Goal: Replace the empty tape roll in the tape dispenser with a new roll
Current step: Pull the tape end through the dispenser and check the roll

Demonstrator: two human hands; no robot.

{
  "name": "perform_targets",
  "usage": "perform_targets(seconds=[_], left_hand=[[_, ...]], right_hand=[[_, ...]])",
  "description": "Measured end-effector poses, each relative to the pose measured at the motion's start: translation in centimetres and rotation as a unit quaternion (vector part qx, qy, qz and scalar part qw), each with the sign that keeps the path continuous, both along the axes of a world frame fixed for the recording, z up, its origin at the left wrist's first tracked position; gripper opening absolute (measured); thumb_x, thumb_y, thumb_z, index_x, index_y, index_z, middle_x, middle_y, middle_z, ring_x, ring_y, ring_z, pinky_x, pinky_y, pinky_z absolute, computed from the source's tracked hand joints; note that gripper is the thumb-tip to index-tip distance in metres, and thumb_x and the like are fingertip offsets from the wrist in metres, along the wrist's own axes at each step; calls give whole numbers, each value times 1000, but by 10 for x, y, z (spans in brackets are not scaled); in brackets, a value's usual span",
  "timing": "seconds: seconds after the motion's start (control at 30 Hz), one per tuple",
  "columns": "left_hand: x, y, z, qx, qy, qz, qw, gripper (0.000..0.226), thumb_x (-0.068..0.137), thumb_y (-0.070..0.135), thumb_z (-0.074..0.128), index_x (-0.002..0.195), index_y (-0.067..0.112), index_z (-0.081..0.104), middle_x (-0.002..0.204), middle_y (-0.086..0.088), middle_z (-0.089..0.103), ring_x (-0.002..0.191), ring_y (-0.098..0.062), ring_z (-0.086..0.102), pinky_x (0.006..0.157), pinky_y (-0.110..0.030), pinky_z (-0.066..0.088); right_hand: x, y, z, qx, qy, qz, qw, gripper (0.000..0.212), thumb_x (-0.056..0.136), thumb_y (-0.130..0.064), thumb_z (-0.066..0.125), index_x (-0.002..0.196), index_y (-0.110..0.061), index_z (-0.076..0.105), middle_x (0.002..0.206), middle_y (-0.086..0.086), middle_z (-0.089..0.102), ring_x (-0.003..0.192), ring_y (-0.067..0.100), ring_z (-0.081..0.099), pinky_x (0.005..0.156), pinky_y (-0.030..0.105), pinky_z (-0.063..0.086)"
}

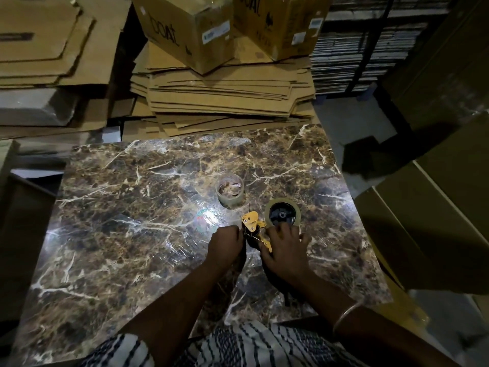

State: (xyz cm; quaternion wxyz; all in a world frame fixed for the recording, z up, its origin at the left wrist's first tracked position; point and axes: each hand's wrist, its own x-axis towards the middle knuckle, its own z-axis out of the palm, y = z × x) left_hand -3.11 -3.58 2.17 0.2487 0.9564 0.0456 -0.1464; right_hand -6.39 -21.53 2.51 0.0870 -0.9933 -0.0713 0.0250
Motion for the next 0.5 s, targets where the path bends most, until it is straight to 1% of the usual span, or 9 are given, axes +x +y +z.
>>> perform_targets(seconds=[0.03,0.1,0.17,0.2,0.27,0.33,0.4,0.5], left_hand=[[1,-2,0,-23,14,10,1000,36,100,27,49,82,1,65,82,-19,71,79,-33,68,61,-31,39],[7,-4,0,-52,49,14,997,27,96,16,52,86,-2,69,87,-20,73,85,-34,69,65,-33,46],[15,-3,2,-39,73,-14,996,23,93,14,54,89,-2,70,92,-21,73,88,-35,69,66,-32,45],[18,0,4,-19,77,-38,996,22,93,15,56,89,-2,69,93,-21,72,89,-35,69,66,-31,43],[28,8,11,44,66,-102,992,23,92,21,59,92,0,68,97,-21,70,92,-36,68,68,-33,45],[42,15,20,130,44,-177,975,29,93,27,58,99,0,66,105,-20,67,99,-36,66,73,-34,46],[55,20,33,187,38,-238,952,28,94,24,57,107,1,66,109,-20,67,102,-36,66,75,-34,49],[68,24,42,235,32,-277,931,27,95,18,55,114,3,67,112,-16,69,103,-34,67,78,-34,51]], right_hand=[[0,1,0,-6,-5,2,1000,42,88,-54,48,111,-22,64,111,8,58,101,33,56,82,46,38],[0,2,1,-14,-11,2,1000,41,87,-53,48,109,-21,64,110,8,59,99,32,56,82,46,39],[0,2,1,-15,-15,0,1000,40,87,-52,48,107,-21,64,110,8,59,99,31,55,82,47,40],[0,2,2,-15,-16,0,1000,40,88,-52,48,107,-21,64,110,8,59,99,30,55,82,47,41],[0,2,2,-15,-13,4,1000,40,88,-52,49,109,-21,64,111,8,59,101,30,55,83,47,41],[-1,1,2,-19,-8,6,1000,40,90,-52,51,111,-21,64,113,7,59,102,30,55,85,48,39],[-1,1,4,-21,2,7,1000,41,90,-52,51,113,-20,64,114,7,59,104,31,55,86,48,37],[-3,3,5,-24,3,19,1000,40,88,-52,53,110,-21,64,111,7,61,104,31,57,85,48,36]])
